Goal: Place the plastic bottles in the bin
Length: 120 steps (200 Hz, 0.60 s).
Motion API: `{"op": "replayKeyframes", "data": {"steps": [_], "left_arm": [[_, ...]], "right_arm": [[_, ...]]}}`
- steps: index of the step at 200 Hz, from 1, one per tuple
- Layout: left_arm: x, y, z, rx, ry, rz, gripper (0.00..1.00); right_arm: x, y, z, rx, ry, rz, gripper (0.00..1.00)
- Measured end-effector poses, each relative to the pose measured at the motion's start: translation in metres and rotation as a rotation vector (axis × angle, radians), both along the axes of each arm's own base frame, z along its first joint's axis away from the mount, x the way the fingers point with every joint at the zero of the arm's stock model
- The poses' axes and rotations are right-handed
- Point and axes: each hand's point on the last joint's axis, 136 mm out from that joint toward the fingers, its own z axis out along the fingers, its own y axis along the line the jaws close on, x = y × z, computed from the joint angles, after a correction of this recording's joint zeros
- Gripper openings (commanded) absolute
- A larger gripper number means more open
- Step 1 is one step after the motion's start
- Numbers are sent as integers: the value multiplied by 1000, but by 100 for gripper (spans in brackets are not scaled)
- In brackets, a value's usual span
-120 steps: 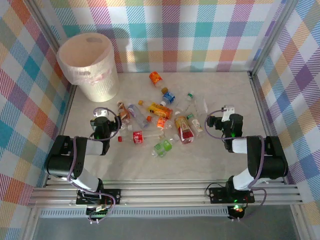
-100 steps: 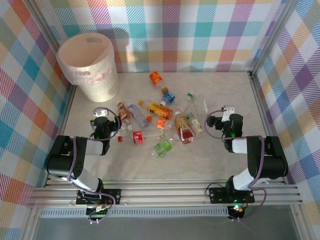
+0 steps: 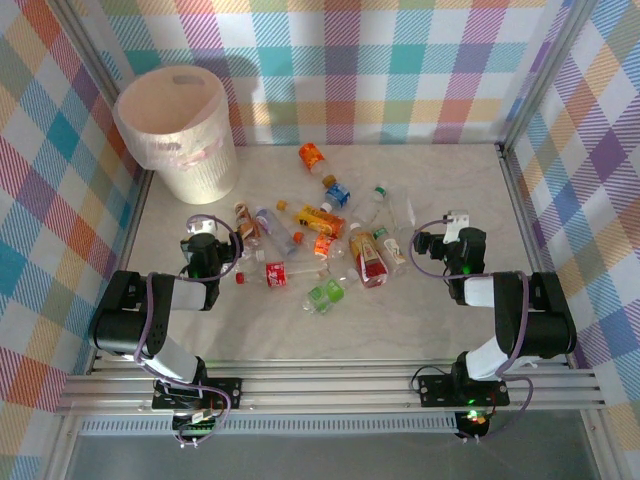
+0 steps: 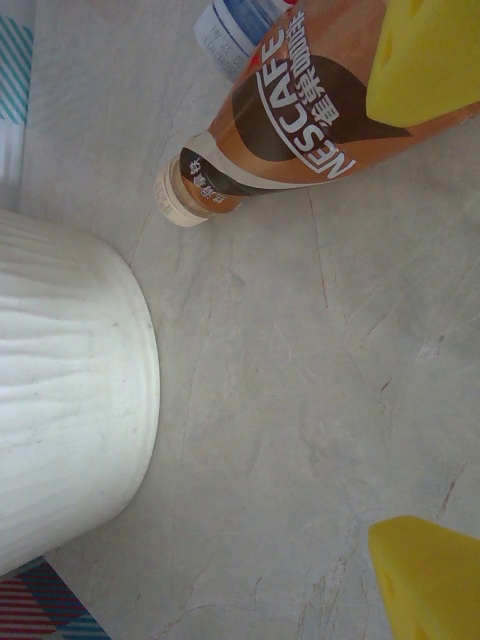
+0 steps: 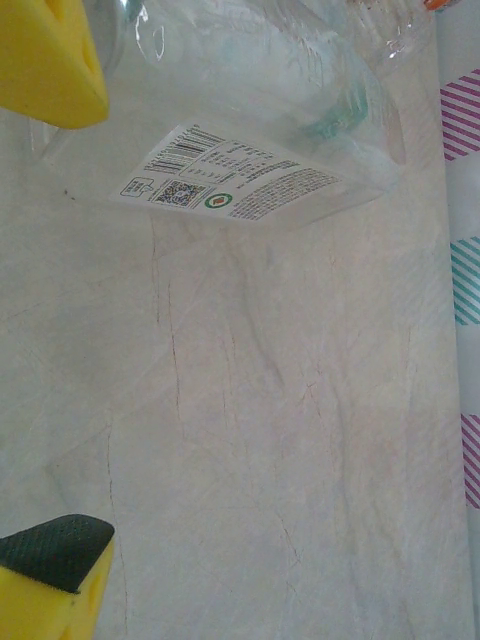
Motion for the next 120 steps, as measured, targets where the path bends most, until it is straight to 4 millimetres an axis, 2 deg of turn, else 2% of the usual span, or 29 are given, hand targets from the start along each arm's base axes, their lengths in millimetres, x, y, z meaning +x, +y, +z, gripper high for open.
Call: {"op": "replayKeyframes", "data": {"steps": [89, 101, 120], "left_arm": [[-3, 1, 1, 3, 30, 2, 100], [-3, 2, 8, 6, 41, 11, 100], [-3, 6, 31, -1, 11, 37, 100]], "right_arm": [[-1, 0, 0, 0, 3, 1, 100], [-3, 1, 2, 0, 7, 2, 100], [-6, 1, 15, 2, 1, 4, 100]]}}
